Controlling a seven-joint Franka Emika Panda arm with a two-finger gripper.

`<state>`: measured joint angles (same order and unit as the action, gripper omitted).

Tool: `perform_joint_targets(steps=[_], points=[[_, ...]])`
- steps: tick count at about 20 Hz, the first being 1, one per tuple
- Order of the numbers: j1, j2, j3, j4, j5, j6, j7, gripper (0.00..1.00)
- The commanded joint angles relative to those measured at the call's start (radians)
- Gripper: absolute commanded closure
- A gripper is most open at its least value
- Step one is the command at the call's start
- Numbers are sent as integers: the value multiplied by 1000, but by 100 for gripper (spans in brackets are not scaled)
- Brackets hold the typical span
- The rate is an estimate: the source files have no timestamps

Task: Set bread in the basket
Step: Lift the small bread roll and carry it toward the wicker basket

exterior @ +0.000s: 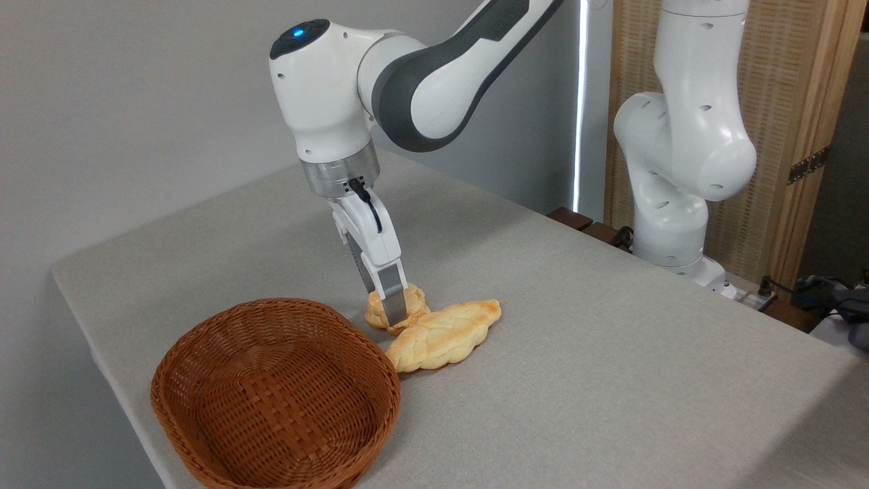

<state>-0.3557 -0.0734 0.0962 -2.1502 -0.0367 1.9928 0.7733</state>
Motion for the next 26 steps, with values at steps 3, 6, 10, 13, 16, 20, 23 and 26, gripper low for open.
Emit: perform_joint_targets(steps=[3, 6, 10, 13, 16, 20, 23, 26], points=[[-3, -6, -3, -2, 12, 4, 6, 42], [-3, -12, -3, 1, 12, 1, 4, 41], [-3, -40, -3, 41, 11, -49, -5, 40], [-3, -40, -3, 110, 0, -83, -9, 37], [-2, -40, 0, 151, -6, -80, -8, 37], [9, -8, 10, 233, -32, -52, -6, 37], [11, 67, 23, 266, -34, 53, -75, 24], [11, 141, 39, 283, -52, 203, -204, 21]])
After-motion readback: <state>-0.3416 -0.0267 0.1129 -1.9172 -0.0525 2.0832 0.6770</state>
